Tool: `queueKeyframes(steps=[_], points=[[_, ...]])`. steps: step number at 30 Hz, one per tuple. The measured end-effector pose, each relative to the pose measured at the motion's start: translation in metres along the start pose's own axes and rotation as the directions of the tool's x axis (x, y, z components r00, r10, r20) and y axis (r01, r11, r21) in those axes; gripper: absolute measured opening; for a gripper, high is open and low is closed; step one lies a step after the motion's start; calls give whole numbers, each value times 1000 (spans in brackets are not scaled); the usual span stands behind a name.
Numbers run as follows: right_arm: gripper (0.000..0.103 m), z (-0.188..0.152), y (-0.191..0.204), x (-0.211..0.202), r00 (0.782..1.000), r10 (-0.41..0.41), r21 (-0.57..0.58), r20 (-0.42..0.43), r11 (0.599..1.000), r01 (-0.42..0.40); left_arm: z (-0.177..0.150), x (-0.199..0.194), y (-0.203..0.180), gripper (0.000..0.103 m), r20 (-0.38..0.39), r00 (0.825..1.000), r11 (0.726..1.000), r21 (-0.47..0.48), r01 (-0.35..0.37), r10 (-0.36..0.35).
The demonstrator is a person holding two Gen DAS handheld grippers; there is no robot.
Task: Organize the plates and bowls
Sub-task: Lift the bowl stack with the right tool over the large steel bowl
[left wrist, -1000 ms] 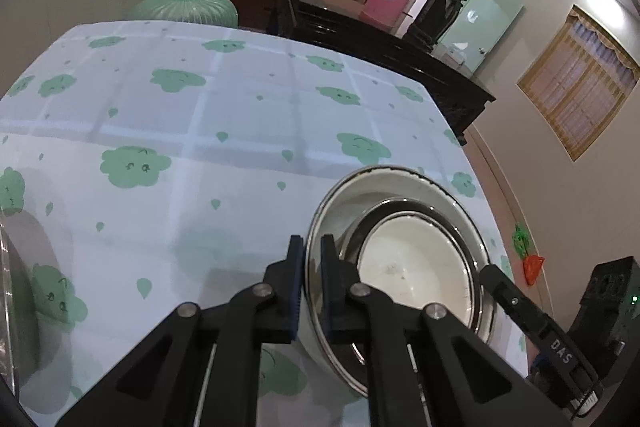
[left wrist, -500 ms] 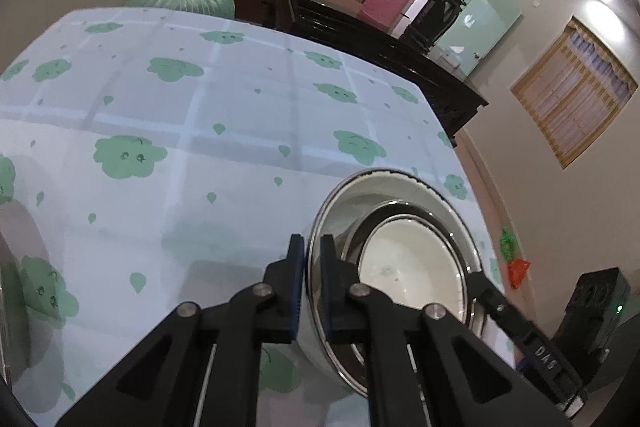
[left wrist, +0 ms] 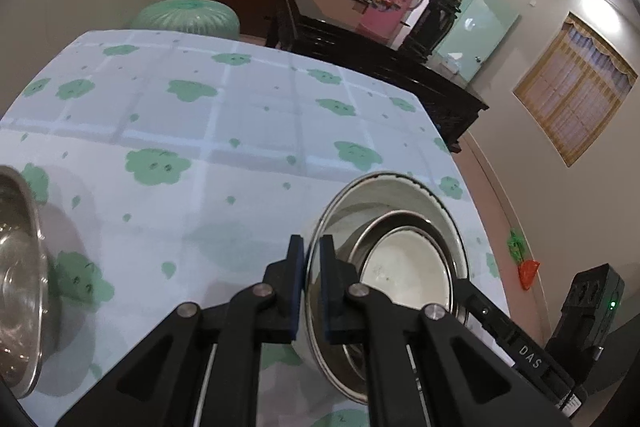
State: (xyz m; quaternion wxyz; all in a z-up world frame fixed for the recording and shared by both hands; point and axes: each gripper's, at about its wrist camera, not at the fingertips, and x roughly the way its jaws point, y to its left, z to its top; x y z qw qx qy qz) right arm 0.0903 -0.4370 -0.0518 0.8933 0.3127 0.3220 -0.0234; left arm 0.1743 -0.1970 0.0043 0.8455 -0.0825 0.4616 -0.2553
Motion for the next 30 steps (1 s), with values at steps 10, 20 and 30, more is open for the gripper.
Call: queueKeyframes(steps=[10, 20, 30], points=[[11, -18, 25, -16, 1000, 7, 5, -16, 1000, -7, -11, -35, 12, 3, 18, 1000, 1000, 9, -16, 15], [11, -15, 88, -40, 999, 42, -73, 14, 997, -41, -7, -96, 36, 3, 86, 996, 999, 3, -40, 40], [11, -28, 161, -23, 991, 126, -103, -51, 986, -130, 3, -160, 83, 3, 166, 979, 993, -39, -113, 118]])
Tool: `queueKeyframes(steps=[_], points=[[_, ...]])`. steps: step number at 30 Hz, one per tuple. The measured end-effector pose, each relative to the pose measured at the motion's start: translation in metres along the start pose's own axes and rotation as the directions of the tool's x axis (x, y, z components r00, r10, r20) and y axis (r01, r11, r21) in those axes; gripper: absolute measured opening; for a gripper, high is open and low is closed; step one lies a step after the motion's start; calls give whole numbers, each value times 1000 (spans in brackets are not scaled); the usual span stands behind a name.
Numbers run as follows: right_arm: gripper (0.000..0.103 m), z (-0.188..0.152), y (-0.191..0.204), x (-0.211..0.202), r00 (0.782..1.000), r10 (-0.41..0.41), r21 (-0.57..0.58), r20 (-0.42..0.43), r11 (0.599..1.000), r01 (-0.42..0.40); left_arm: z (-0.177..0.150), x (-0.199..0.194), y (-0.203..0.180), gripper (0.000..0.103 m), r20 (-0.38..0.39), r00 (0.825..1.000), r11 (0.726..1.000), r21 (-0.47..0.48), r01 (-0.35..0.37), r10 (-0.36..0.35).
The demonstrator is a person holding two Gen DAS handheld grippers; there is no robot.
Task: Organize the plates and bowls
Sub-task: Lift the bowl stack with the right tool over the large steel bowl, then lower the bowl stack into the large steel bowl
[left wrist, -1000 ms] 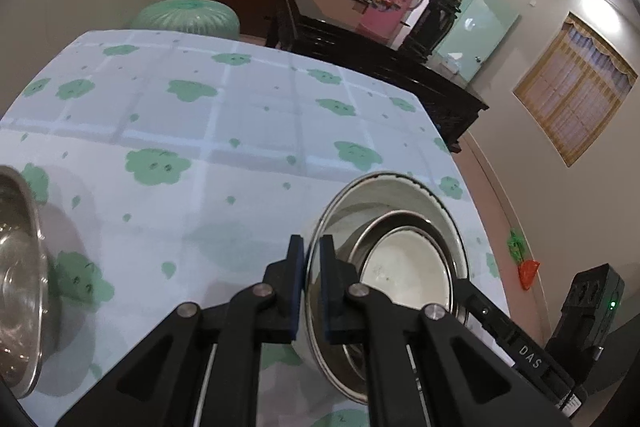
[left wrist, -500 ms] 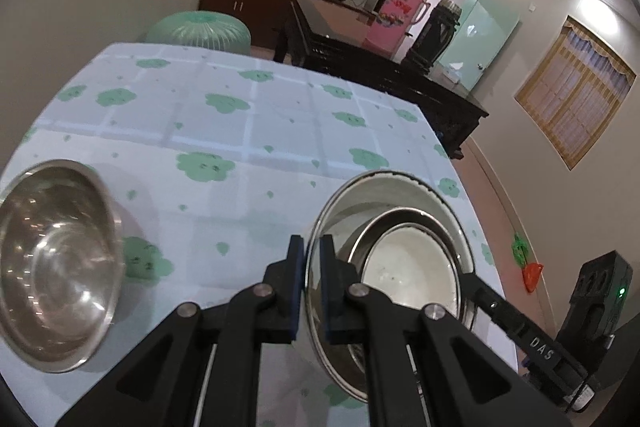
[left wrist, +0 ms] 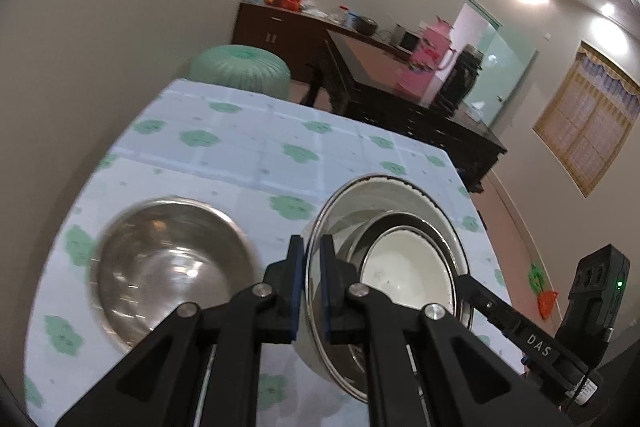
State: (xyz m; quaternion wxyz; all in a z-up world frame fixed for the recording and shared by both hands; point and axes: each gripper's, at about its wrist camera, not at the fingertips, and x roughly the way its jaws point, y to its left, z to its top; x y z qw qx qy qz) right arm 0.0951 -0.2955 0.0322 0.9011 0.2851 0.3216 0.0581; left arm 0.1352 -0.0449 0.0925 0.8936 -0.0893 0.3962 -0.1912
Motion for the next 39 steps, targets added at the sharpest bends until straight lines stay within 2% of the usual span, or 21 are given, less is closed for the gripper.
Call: queueKeyframes(steps=[9, 19, 29, 39], points=[[11, -8, 81, 36, 996, 76, -81, -44, 994, -79, 14, -46, 66, 3, 71, 991, 993, -54, -108, 111], [11, -24, 122, 80, 990, 79, -116, -113, 989, -93, 11, -43, 119, 3, 53, 986, 981, -121, -150, 158], [11, -22, 141, 94, 991, 36, -164, -127, 985, -56, 12, -32, 140, 3, 40, 989, 980, -145, -137, 144], [11, -21, 147, 96, 993, -1, -201, -119, 979, -23, 8, -20, 140, 3, 26, 989, 980, -141, -143, 148]])
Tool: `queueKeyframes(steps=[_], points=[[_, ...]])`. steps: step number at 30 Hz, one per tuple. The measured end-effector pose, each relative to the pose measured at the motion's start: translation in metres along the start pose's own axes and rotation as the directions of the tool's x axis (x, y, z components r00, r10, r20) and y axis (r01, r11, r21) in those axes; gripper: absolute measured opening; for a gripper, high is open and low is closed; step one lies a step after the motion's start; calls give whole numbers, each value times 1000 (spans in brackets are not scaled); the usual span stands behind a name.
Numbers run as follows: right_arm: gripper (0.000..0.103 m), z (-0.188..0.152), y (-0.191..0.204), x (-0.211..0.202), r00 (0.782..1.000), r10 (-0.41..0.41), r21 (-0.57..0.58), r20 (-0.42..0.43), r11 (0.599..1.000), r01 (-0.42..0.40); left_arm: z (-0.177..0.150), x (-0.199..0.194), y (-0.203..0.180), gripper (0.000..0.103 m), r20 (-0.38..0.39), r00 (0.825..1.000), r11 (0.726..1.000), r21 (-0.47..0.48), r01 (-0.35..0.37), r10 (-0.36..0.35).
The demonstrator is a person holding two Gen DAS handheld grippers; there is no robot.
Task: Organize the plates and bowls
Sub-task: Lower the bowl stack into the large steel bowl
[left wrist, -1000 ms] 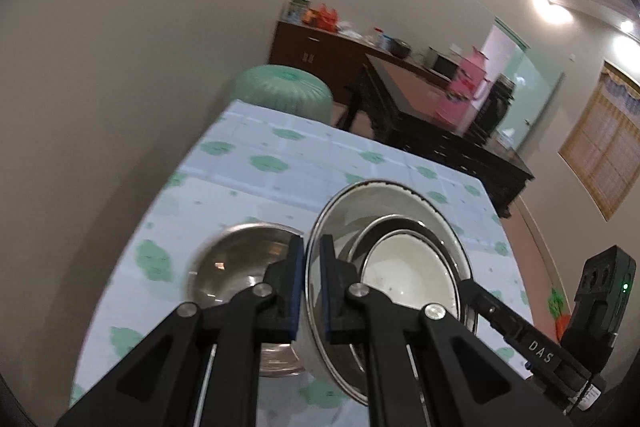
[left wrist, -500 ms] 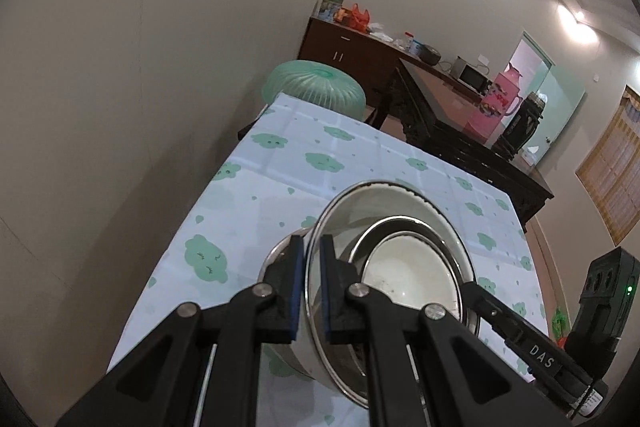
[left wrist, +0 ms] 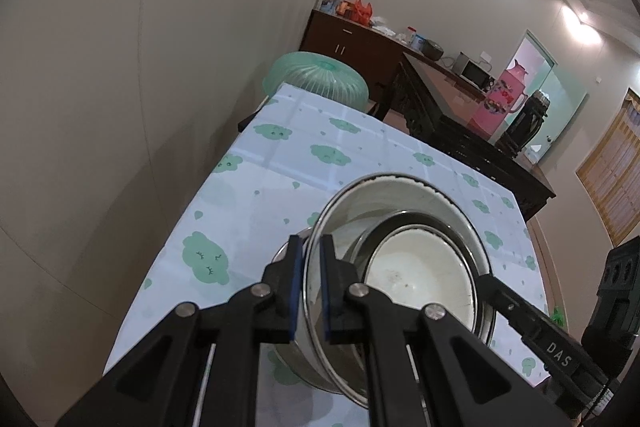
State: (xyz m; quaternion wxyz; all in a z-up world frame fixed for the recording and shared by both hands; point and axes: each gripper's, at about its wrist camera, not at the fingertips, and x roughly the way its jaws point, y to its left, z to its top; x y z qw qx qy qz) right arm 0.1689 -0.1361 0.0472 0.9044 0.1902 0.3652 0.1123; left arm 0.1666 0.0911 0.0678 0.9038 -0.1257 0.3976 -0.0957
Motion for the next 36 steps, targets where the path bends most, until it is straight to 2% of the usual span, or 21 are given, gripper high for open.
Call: queueKeyframes(steps=[7, 22, 27, 36], points=[[11, -6, -15, 14, 999, -7, 35, -36, 999, 8, -3, 15, -4, 3, -29, 1000, 1000, 7, -2, 3], [11, -4, -18, 13, 998, -57, -23, -27, 998, 56, -11, 38, -5, 3, -65, 998, 1000, 8, -20, 21], [11, -5, -16, 16, 998, -51, -22, -31, 998, 51, -11, 40, -2, 3, -68, 997, 999, 12, -32, 33], [11, -12, -15, 34, 995, -53, -25, -86, 998, 51, -15, 52, 9, 4, -92, 993, 997, 10, -71, 72]])
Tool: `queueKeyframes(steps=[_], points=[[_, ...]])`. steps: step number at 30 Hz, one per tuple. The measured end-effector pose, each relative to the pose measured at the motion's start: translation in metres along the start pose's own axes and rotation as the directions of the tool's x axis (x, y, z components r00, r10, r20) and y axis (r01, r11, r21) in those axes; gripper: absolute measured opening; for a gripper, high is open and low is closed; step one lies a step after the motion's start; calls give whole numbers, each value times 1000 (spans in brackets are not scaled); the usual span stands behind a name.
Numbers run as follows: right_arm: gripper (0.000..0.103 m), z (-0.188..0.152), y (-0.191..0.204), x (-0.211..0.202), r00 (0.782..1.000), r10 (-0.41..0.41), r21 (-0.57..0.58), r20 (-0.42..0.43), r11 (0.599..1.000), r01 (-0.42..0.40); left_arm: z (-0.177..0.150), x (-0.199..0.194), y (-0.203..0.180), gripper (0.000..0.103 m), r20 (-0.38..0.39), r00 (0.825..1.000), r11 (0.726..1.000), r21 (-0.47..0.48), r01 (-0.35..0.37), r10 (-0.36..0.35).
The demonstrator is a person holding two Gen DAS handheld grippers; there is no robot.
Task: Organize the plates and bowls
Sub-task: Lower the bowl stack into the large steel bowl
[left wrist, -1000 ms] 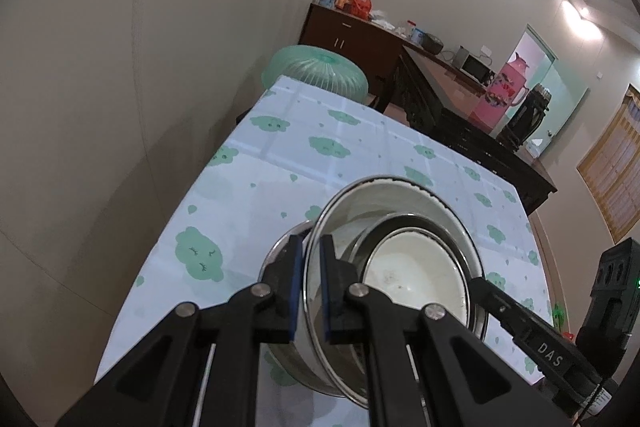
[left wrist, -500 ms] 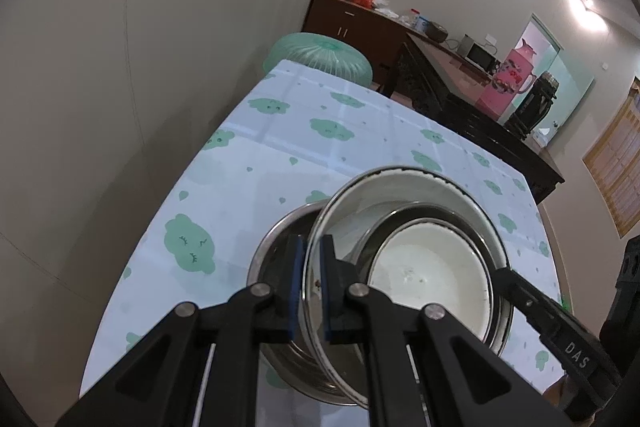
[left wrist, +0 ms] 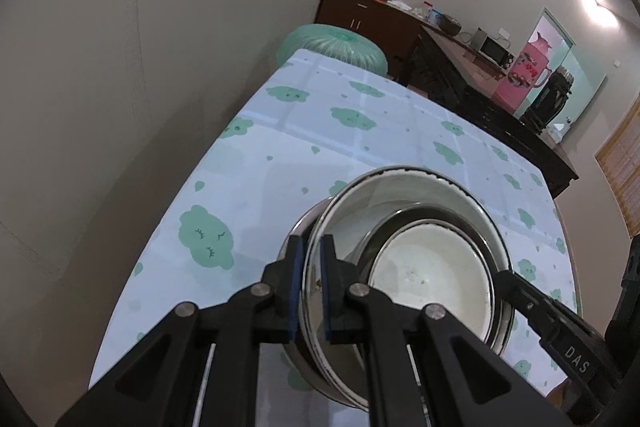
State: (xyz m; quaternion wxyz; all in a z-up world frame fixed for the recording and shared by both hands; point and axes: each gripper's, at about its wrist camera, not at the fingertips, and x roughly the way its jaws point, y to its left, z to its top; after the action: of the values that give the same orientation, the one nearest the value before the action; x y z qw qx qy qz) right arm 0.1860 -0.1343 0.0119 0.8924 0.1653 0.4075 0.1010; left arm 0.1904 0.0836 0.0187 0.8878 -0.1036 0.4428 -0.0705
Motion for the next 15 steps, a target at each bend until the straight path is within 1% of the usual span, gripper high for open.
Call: queueKeyframes(steps=[4, 8, 15], points=[[11, -1, 0, 6, 1000, -8, 1, -11, 1000, 8, -1, 6, 1, 4, -5, 1000, 1000, 4, -14, 14], [11, 0, 3, 11, 999, -27, -17, -22, 1000, 27, -1, 16, 4, 5, -31, 999, 1000, 2, -29, 29], [11, 3, 9, 12, 998, -52, -49, -26, 998, 50, -2, 18, 0, 4, -32, 998, 998, 24, -53, 54]])
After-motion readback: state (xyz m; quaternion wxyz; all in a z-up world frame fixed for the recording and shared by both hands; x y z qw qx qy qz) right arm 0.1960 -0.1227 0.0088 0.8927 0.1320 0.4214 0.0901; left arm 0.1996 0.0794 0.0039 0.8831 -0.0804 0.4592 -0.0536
